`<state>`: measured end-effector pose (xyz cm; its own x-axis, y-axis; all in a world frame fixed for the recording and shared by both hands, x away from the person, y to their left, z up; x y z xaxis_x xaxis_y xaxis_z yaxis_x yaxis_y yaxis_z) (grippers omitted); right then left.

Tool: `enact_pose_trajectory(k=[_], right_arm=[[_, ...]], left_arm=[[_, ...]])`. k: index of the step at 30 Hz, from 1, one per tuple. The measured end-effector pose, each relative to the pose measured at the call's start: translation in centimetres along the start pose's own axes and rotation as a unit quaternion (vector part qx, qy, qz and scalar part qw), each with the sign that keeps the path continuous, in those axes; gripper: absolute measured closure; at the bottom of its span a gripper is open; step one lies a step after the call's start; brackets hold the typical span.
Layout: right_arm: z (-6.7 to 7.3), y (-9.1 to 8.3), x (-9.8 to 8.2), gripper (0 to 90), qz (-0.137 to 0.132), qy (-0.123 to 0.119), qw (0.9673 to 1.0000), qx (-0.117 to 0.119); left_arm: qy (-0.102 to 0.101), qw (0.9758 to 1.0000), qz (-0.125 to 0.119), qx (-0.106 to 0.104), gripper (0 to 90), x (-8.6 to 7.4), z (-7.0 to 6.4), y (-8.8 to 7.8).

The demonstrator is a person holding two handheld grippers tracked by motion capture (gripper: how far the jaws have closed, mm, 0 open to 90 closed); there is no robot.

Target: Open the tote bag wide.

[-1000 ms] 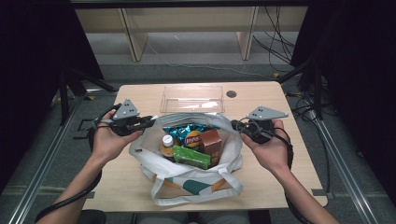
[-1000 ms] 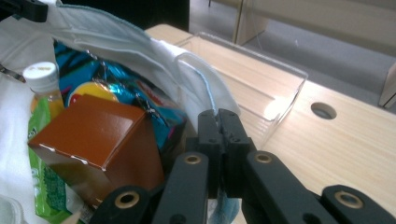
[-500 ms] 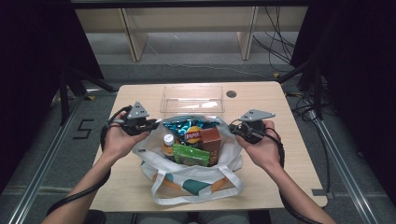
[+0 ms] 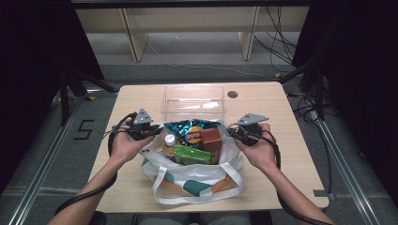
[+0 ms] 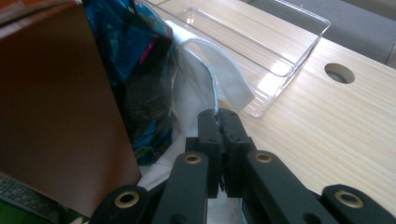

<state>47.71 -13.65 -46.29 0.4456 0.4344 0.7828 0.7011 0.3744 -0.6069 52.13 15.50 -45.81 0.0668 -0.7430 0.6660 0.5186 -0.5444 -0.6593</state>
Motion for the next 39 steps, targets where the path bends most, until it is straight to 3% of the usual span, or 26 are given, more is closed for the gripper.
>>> enact_pose_trajectory(k=[1,3,5,6,7,8,10,11,12,13,14,16,18,19,24,25,26,28,29,30,31,32,34,36,37,39], right_arm=[[0.0,0.3,0.0,89.3,-0.006,-0.002,1.0000,-0.001],[0.1,0.5,-0.4,89.3,0.007,0.002,1.0000,0.002],[-0.1,0.9,-0.4,89.3,-0.002,-0.004,1.0000,-0.002],[-0.1,1.0,-0.7,89.3,0.006,-0.006,1.0000,0.001],[-0.1,1.3,-0.7,89.3,0.000,-0.006,1.0000,-0.002],[0.0,1.4,-0.9,89.3,0.004,-0.009,1.0000,0.001],[0.1,1.5,-1.1,89.3,0.013,-0.009,0.9999,0.002],[0.2,1.7,-1.2,89.3,0.012,-0.004,0.9999,-0.001],[-0.1,1.8,-1.1,89.3,0.002,-0.018,0.9998,-0.004],[0.0,1.9,-1.3,89.3,0.004,-0.015,0.9999,-0.003],[0.0,1.9,-1.4,89.3,0.011,-0.016,0.9998,0.000],[0.2,2.1,-1.7,89.3,0.017,-0.002,0.9999,0.004],[-0.1,2.4,-1.6,89.3,0.004,-0.016,0.9999,-0.002],[0.0,2.3,-1.7,89.3,0.013,-0.013,0.9998,0.003],[0.0,2.7,-2.0,89.3,0.012,-0.013,0.9998,0.003],[-0.1,2.8,-2.1,89.4,0.016,-0.022,0.9996,0.002],[0.1,2.7,-2.4,89.4,0.026,-0.008,0.9996,0.005],[0.0,3.1,-2.4,89.4,0.016,-0.012,0.9998,0.006],[0.0,3.1,-2.4,89.3,0.016,-0.009,0.9998,0.006],[-0.1,3.1,-2.4,89.3,0.015,-0.010,0.9998,0.006],[0.0,3.1,-2.5,89.3,0.020,-0.003,0.9998,0.007],[0.0,3.1,-2.4,89.3,0.015,-0.008,0.9998,0.007],[0.0,2.9,-2.5,89.1,0.021,-0.003,0.9998,0.008],[-0.2,2.6,-2.2,88.2,0.016,0.006,0.9998,0.008],[-0.3,2.5,-2.0,86.5,0.006,0.009,0.9999,0.009],[-0.5,2.0,-1.5,82.7,-0.005,0.026,0.9996,0.009]], left_arm=[[-0.198,0.9799,-0.024,0.010,81.2,-0.5,-2.6,0.5],[-0.205,0.9785,-0.025,0.002,81.3,-0.8,-3.0,1.0],[-0.194,0.9808,-0.022,0.003,81.3,-1.2,-3.0,1.4],[-0.202,0.9792,-0.021,0.002,81.3,-1.3,-3.2,1.6],[-0.195,0.9806,-0.017,0.001,81.3,-1.5,-3.3,1.9],[-0.205,0.9786,-0.017,0.000,81.3,-1.6,-3.5,2.1],[-0.198,0.9801,-0.014,0.002,81.3,-1.7,-3.5,2.3],[-0.202,0.9793,-0.015,0.001,81.4,-1.8,-3.6,2.4],[-0.199,0.9798,-0.014,0.003,81.4,-1.9,-3.6,2.5],[-0.190,0.9817,-0.008,0.001,81.4,-2.1,-3.6,2.6],[-0.200,0.9796,-0.015,0.002,81.4,-2.0,-3.8,2.8],[-0.206,0.9785,-0.014,0.002,81.5,-2.2,-3.9,3.0],[-0.191,0.9815,-0.010,0.004,81.6,-2.3,-3.8,3.1],[-0.200,0.9797,-0.009,0.004,81.6,-2.3,-3.9,3.1],[-0.188,0.9821,-0.005,0.007,81.8,-2.4,-4.0,3.2],[-0.195,0.9808,-0.004,0.005,81.8,-2.5,-4.1,3.2],[-0.185,0.9827,-0.003,0.005,81.9,-2.5,-3.9,3.2],[-0.182,0.9833,-0.003,0.004,81.8,-2.6,-3.9,3.1],[-0.182,0.9832,-0.004,0.004,81.8,-2.6,-3.9,3.1],[-0.196,0.9805,-0.011,0.007,81.8,-2.4,-4.0,3.2],[-0.192,0.9812,-0.011,0.008,81.8,-2.4,-4.0,3.1],[-0.199,0.9798,-0.016,0.005,81.7,-2.4,-4.1,3.1],[-0.189,0.9816,-0.024,0.008,81.4,-2.2,-4.0,2.8],[-0.194,0.9804,-0.033,0.010,80.5,-2.0,-3.9,2.3],[-0.181,0.9829,-0.034,0.012,79.7,-2.0,-3.7,1.9],[-0.198,0.9783,-0.057,0.017,75.8,-1.6,-3.6,1.4]])
Point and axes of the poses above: each handheld gripper's, and its own axes: y roughly forward along the jaws, x roughly out of its top, z roughly to its left, the point moved 9 cm from there along y, roughly forward along the jaws, and after that the axes turned 7 degrees about -x, right-handed, at the moved point
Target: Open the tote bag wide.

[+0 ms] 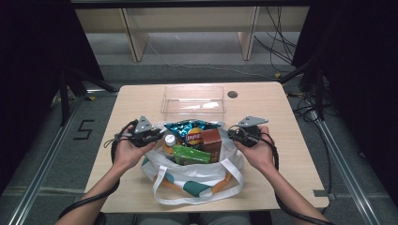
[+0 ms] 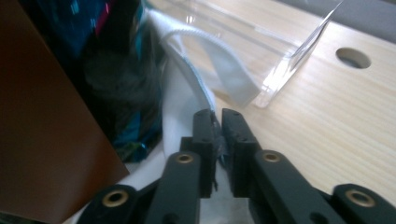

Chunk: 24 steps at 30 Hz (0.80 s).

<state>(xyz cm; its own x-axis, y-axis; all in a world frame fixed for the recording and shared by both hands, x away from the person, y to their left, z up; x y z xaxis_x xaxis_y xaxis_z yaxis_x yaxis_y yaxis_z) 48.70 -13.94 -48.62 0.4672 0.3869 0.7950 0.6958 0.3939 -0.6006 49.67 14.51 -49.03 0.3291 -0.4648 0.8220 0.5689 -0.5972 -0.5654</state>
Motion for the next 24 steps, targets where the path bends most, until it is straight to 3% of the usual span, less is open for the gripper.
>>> enact_pose_trajectory(k=[1,2,4,5,6,8,14,15,17,19,21,22,24], right_arm=[[-0.1,-0.2,0.3,80.5,-0.008,0.001,1.0000,-0.002],[-0.2,-0.5,0.6,77.8,-0.016,0.004,0.9999,-0.003],[-0.3,-1.0,1.1,74.2,-0.027,0.010,0.9996,-0.002],[-0.4,-1.3,1.5,72.4,-0.036,0.016,0.9992,-0.002],[-0.4,-1.5,1.7,71.3,-0.039,0.014,0.9991,0.000],[-0.2,-2.0,2.4,67.8,-0.055,0.022,0.9983,0.001],[-0.5,-2.8,3.8,62.8,-0.090,0.012,0.9958,-0.003],[-0.4,-3.0,3.7,62.5,-0.081,0.023,0.9965,0.004],[-0.9,-3.0,4.0,62.1,-0.094,0.010,0.9955,-0.004],[-0.7,-3.1,3.8,61.9,-0.089,0.028,0.9957,0.002],[-1.0,-3.2,3.8,61.9,-0.092,0.031,0.9953,-0.004],[-1.0,-3.2,3.9,61.9,-0.094,0.030,0.9951,-0.003],[-1.2,-3.3,4.0,61.8,-0.100,0.016,0.9949,-0.004]], left_arm=[[0.006,1.0000,-0.003,0.002,73.2,0.2,0.2,-0.3],[-0.008,0.9998,-0.017,0.000,70.5,0.4,0.0,-0.4],[-0.003,0.9999,-0.014,-0.001,65.8,0.4,0.1,-1.2],[-0.016,0.9996,-0.024,-0.001,63.2,0.5,0.0,-1.3],[-0.012,0.9996,-0.024,-0.001,61.7,0.5,0.1,-1.7],[-0.028,0.9986,-0.045,0.000,58.3,0.8,0.1,-2.1],[-0.045,0.9967,-0.067,0.012,49.2,0.7,0.8,-3.1],[-0.050,0.9963,-0.068,0.013,48.1,0.7,0.9,-3.1],[-0.053,0.9960,-0.070,0.015,46.0,0.6,0.9,-3.1],[-0.060,0.9951,-0.077,0.016,45.4,0.8,0.9,-3.2],[-0.060,0.9947,-0.080,0.021,44.1,1.0,1.0,-3.3],[-0.066,0.9941,-0.083,0.022,43.9,1.1,1.0,-3.4],[-0.055,0.9948,-0.080,0.030,43.4,1.0,1.3,-3.5]])
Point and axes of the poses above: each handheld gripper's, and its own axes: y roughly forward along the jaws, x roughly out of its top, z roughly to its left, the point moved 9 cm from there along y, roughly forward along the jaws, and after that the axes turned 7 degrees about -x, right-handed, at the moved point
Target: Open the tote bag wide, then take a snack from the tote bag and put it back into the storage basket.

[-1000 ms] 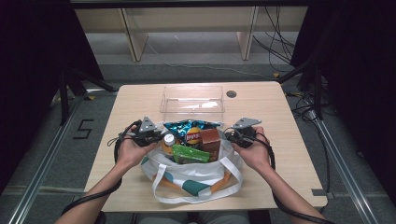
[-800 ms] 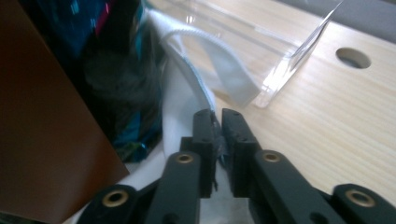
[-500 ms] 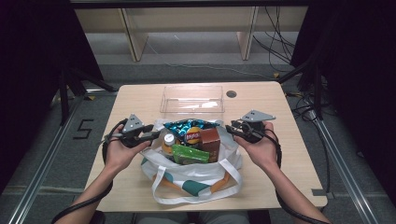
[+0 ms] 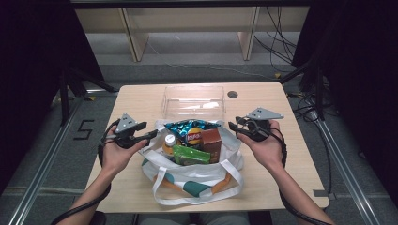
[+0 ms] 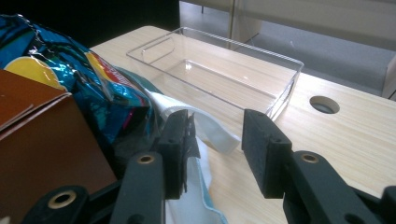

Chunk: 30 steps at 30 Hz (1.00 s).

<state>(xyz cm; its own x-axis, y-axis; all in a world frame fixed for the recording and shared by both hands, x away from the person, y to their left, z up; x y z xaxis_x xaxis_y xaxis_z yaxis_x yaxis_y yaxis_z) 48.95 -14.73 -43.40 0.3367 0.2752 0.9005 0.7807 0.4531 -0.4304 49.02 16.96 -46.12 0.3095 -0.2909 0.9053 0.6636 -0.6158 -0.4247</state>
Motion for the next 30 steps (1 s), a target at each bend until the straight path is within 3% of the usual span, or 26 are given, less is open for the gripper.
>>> enact_pose_trajectory(k=[3,7,10,11,13,14,15,16,17,18,19,22,30], right_arm=[[0.5,-0.3,0.3,60.8,-0.005,0.018,0.9998,0.008],[0.6,-0.8,1.2,59.9,-0.018,0.011,0.9997,0.013],[1.2,-1.1,1.9,59.2,-0.031,0.016,0.9991,0.026],[1.4,-1.2,2.2,59.0,-0.034,0.017,0.9988,0.030],[1.8,-1.4,2.6,58.5,-0.040,0.018,0.9982,0.040],[1.9,-1.4,2.9,58.3,-0.048,0.005,0.9978,0.045],[2.4,-1.4,3.2,58.0,-0.052,0.020,0.9971,0.053],[2.6,-1.6,3.2,57.8,-0.047,0.029,0.9970,0.054],[3.2,-1.6,3.4,57.4,-0.047,0.031,0.9959,0.070],[3.4,-1.8,3.5,57.2,-0.044,0.033,0.9959,0.071],[3.6,-1.8,3.7,56.6,-0.048,0.020,0.9957,0.077],[4.4,-1.7,4.2,55.7,-0.054,0.019,0.9946,0.086],[6.0,-0.2,4.3,56.1,-0.023,0.009,0.9931,0.114]], left_arm=[[-0.004,1.0000,-0.002,0.003,40.7,0.0,0.1,-0.1],[-0.003,1.0000,-0.006,0.004,38.9,0.2,0.4,-0.2],[-0.004,1.0000,-0.006,0.006,38.5,0.2,0.5,-0.2],[-0.015,0.9999,-0.004,0.005,38.2,0.1,0.4,-0.1],[-0.010,0.9999,-0.006,0.007,37.9,0.1,0.6,-0.1],[-0.008,0.9999,-0.006,0.008,37.9,0.1,0.7,-0.2],[-0.007,0.9999,-0.004,0.011,37.7,0.2,0.7,-0.2],[0.002,0.9999,-0.004,0.011,37.7,0.3,0.8,-0.3],[-0.004,0.9999,-0.004,0.013,37.7,0.3,0.8,-0.3],[-0.005,0.9999,-0.005,0.014,37.7,0.3,0.7,-0.3],[-0.006,0.9999,-0.005,0.015,37.6,0.3,0.7,-0.3],[-0.006,0.9999,-0.005,0.015,37.5,0.3,0.7,-0.3],[-0.003,0.9999,-0.005,0.013,36.8,0.3,0.7,-0.2]])
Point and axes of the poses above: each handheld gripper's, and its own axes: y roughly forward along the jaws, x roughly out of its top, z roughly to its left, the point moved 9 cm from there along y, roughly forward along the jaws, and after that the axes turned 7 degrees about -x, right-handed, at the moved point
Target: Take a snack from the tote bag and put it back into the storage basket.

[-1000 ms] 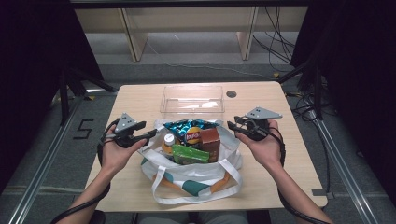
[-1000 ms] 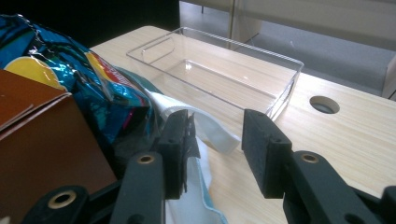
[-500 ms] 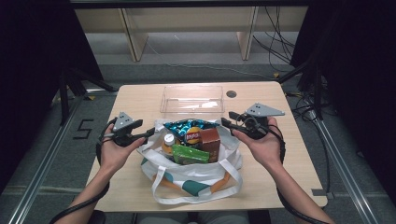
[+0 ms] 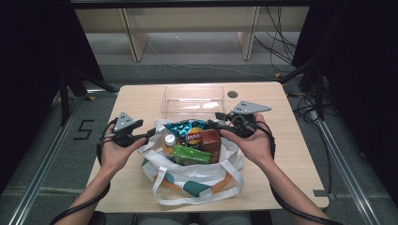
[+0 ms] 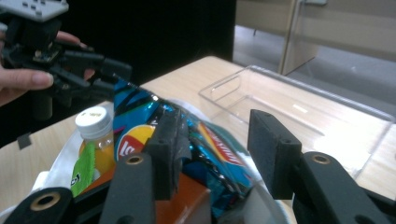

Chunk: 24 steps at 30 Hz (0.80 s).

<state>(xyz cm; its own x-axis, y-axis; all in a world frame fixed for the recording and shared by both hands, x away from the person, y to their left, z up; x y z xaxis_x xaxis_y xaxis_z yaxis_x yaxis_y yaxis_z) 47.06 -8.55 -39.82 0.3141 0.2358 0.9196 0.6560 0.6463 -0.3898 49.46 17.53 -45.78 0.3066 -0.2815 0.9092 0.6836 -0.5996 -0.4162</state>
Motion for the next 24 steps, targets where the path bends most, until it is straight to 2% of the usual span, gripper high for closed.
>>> enact_pose_trajectory(k=[4,6,9,10,11,13,14,15,17,19,22,24], right_arm=[[0.0,0.8,-0.4,58.3,0.013,-0.013,0.9998,0.005],[-0.2,1.0,-0.6,58.6,0.022,-0.001,0.9997,0.004],[-0.7,1.5,-0.8,60.0,0.024,0.001,0.9997,0.009],[-0.6,1.6,-0.8,60.8,0.024,0.013,0.9996,0.011],[-0.9,1.8,-0.9,62.1,0.026,0.004,0.9996,0.010],[-0.9,1.7,-1.0,64.4,0.040,0.021,0.9990,0.006],[-1.1,2.0,-0.9,65.3,0.029,0.006,0.9995,0.013],[-1.0,2.1,-0.9,66.5,0.033,0.015,0.9993,0.013],[-1.3,2.4,-1.0,72.5,0.041,0.011,0.9990,0.013],[-1.4,2.6,-1.3,73.7,0.050,0.014,0.9986,0.011],[-1.4,2.9,-1.6,74.3,0.053,0.007,0.9986,0.003],[-1.3,3.1,-1.5,76.7,0.047,-0.004,0.9989,0.007]], left_arm=[[-0.001,1.0000,-0.002,0.000,36.3,0.1,0.1,-0.1],[0.001,1.0000,-0.002,0.000,36.2,0.1,0.2,-0.1],[-0.002,1.0000,-0.004,0.002,36.2,0.2,0.3,-0.1],[-0.004,1.0000,-0.004,0.005,36.3,0.2,0.4,-0.2],[-0.003,1.0000,-0.003,0.005,36.2,0.2,0.4,-0.2],[-0.006,1.0000,-0.005,0.004,36.2,0.2,0.4,-0.2],[-0.008,0.9999,-0.005,0.005,36.3,0.2,0.4,-0.2],[-0.009,0.9999,-0.005,0.005,36.2,0.2,0.4,-0.2],[-0.010,0.9999,-0.006,0.006,36.2,0.2,0.5,-0.2],[-0.010,0.9999,-0.007,0.007,36.0,0.2,0.5,-0.2],[-0.010,0.9999,-0.007,0.008,36.0,0.2,0.5,-0.3],[-0.012,0.9999,-0.009,0.007,36.0,0.2,0.6,-0.3]])
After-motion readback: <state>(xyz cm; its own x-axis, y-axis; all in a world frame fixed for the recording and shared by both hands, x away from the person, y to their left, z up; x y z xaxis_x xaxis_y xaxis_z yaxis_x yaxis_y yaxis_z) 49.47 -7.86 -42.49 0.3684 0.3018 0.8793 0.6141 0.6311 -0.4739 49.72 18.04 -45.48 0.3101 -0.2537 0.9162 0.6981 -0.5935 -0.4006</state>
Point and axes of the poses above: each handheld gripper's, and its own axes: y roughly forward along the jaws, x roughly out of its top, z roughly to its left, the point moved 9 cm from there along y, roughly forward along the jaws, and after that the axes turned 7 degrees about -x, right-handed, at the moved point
